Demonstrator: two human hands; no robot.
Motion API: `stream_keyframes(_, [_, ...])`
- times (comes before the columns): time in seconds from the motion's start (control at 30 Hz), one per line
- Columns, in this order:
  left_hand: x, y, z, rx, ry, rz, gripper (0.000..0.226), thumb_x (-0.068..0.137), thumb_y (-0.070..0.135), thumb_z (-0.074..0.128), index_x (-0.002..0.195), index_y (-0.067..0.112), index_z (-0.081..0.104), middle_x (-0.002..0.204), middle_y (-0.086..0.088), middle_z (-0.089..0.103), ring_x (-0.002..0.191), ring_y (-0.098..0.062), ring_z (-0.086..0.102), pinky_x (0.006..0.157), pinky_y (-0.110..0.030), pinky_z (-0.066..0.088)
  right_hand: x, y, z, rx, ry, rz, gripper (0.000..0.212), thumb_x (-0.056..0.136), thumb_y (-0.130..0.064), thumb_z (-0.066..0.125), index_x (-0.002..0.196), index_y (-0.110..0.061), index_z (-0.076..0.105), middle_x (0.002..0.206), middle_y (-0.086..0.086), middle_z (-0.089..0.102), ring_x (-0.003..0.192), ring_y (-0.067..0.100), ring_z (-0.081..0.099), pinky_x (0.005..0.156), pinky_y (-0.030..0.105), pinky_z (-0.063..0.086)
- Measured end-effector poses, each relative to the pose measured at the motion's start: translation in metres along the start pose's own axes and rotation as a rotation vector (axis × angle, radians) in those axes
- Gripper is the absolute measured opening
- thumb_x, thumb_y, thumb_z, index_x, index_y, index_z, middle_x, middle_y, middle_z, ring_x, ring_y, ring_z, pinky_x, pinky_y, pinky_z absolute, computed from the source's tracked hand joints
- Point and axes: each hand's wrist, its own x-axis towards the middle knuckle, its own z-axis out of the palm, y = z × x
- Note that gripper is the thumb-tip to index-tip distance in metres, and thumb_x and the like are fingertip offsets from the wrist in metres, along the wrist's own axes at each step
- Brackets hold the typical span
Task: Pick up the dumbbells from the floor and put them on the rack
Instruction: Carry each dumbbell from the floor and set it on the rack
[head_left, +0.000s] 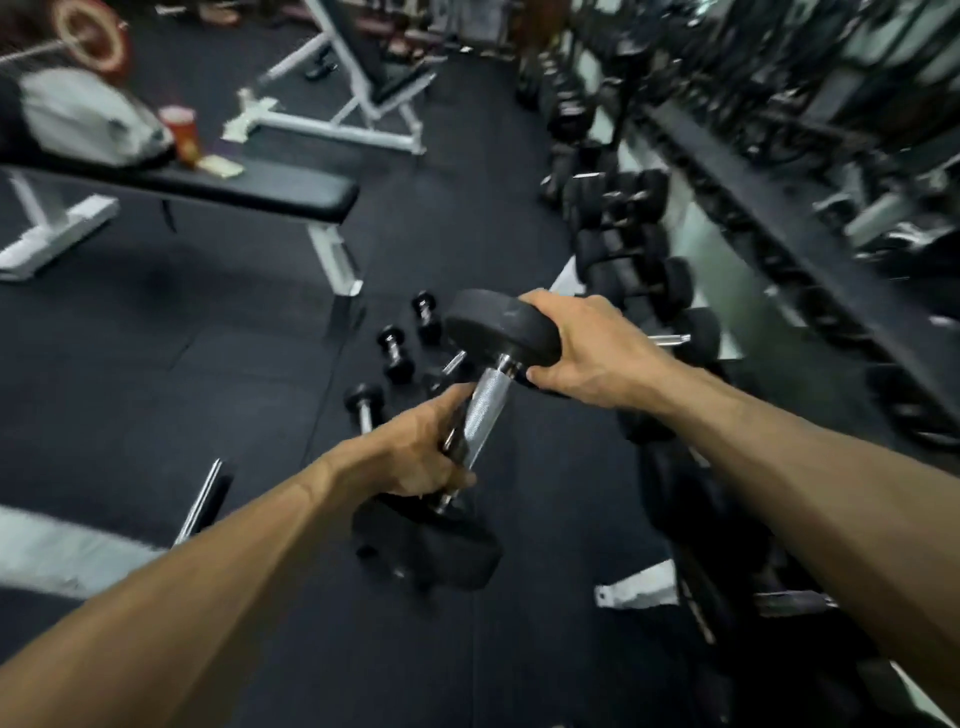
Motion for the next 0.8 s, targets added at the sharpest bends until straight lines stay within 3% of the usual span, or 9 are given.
stream_keyframes(0.1, [0.017,0.077,0.011,-0.05,-0.083,0.102,0.084,0.078,-0.01,0.069,0.143,0.024,0.028,0.076,0.007,0.052,0.056,0.0,0.051,0.058,-0.018,0.047,-0.04,0.022,-0.074,-0.043,0.075,0.077,0.052,0.073,-0.024,0.074,0.122,-0.032,0.057,0.096,0.0,0.07,0.088,0.024,0.066,0.079,0.037,0.054])
stream_keyframes(0.23, [0.057,0.165,0.054,-0.009,-0.158,0.215,0.084,0.076,0.002,0.074,0.141,0.035,0.031,0.072,0.009,0.057,0.065,-0.008,0.056,0.073,-0.033,0.056,-0.095,0.069,-0.156,-0.142,0.122,0.153,0.049,0.075,-0.023,0.075,0.121,-0.026,0.058,0.092,-0.002,0.07,0.083,0.02,0.066,0.074,0.037,0.054])
stream_keyframes(0.33, [0.093,0.226,0.104,-0.031,-0.2,0.271,0.084,0.075,0.004,0.075,0.139,0.039,0.032,0.079,0.012,0.058,0.065,-0.002,0.054,0.072,-0.029,0.053,-0.137,0.12,-0.206,-0.189,0.135,0.206,0.043,0.077,-0.02,0.075,0.118,-0.022,0.061,0.09,-0.001,0.07,0.081,0.019,0.066,0.073,0.04,0.055])
stream_keyframes(0.5, [0.158,0.319,0.204,0.035,-0.359,0.268,0.097,0.07,0.011,0.074,0.147,0.04,0.022,0.091,0.006,0.062,0.085,-0.017,0.064,0.079,-0.039,0.058,-0.213,0.232,-0.264,-0.183,0.159,0.341,0.048,0.074,-0.017,0.077,0.119,-0.023,0.061,0.089,-0.004,0.07,0.08,0.016,0.067,0.072,0.034,0.055])
stream_keyframes(0.6, [0.19,0.364,0.262,0.05,-0.452,0.263,0.099,0.076,0.01,0.074,0.151,0.039,0.016,0.094,0.008,0.061,0.083,-0.013,0.064,0.071,-0.028,0.055,-0.251,0.294,-0.286,-0.143,0.16,0.428,0.044,0.075,-0.017,0.076,0.116,-0.022,0.062,0.091,-0.004,0.069,0.084,0.017,0.067,0.077,0.036,0.055])
stream_keyframes(0.7, [0.218,0.397,0.313,0.067,-0.55,0.271,0.096,0.079,0.005,0.071,0.152,0.035,0.016,0.088,0.011,0.059,0.076,-0.011,0.06,0.069,-0.029,0.055,-0.286,0.349,-0.297,-0.101,0.163,0.519,0.046,0.075,-0.022,0.076,0.118,-0.025,0.061,0.094,-0.002,0.07,0.087,0.018,0.067,0.079,0.041,0.056])
stream_keyframes(0.8, [0.249,0.419,0.353,0.12,-0.645,0.292,0.092,0.079,0.001,0.069,0.151,0.03,0.019,0.084,0.011,0.058,0.072,-0.004,0.058,0.064,-0.017,0.05,-0.314,0.397,-0.299,-0.074,0.164,0.613,0.048,0.076,-0.02,0.077,0.12,-0.027,0.059,0.091,-0.004,0.069,0.083,0.016,0.067,0.076,0.037,0.057])
